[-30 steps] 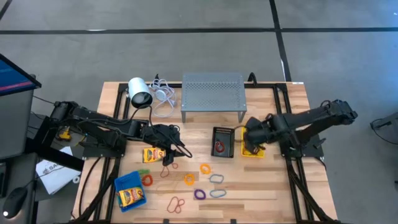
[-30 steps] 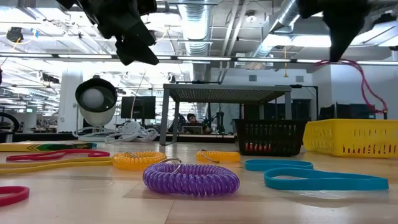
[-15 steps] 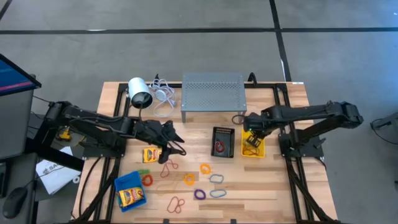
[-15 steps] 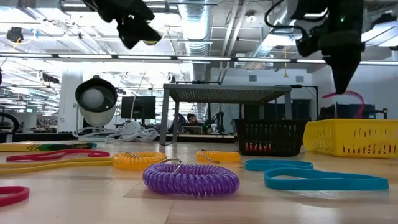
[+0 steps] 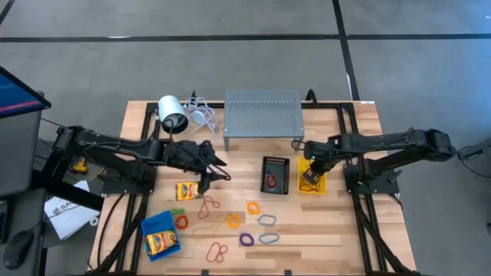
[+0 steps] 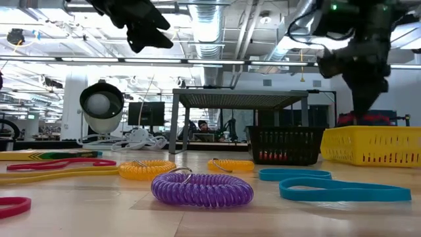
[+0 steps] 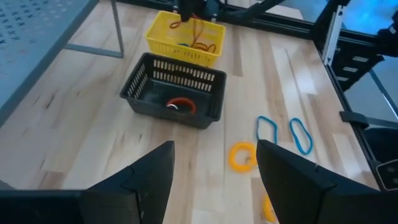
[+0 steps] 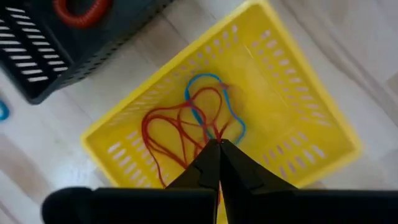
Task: Pick & Place Office Desk Supplies
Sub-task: Put the red rubber band into the yellow basket
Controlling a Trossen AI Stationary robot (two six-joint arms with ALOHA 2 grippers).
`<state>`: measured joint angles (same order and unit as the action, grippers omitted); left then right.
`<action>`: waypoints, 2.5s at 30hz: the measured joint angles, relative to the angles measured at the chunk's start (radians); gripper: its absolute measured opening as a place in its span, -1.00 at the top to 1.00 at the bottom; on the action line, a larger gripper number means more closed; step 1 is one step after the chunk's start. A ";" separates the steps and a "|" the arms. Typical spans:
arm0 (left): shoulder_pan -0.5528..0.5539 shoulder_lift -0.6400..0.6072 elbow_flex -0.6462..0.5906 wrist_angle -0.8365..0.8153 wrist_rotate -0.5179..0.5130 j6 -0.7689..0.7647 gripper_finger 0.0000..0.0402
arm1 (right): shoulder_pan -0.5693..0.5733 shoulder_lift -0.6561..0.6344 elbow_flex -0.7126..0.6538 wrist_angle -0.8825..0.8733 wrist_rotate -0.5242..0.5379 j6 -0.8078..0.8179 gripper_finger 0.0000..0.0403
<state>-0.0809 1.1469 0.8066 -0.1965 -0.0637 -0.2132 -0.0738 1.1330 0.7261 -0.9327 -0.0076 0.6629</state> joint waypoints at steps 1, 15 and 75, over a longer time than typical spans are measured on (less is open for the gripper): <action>0.004 0.000 0.000 0.000 0.000 0.000 -0.11 | 0.000 0.003 -0.013 0.016 -0.002 0.000 1.00; 0.017 0.000 0.000 -0.009 0.001 0.000 -0.11 | -0.014 0.052 -0.050 0.084 -0.100 -0.060 0.21; 0.017 0.000 0.000 -0.051 0.001 -0.002 -0.11 | -0.082 0.011 -0.092 0.186 -0.333 -0.023 -0.12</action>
<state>-0.0643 1.1473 0.8062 -0.2478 -0.0628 -0.2150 -0.1558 1.1437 0.6346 -0.7467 -0.3410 0.6401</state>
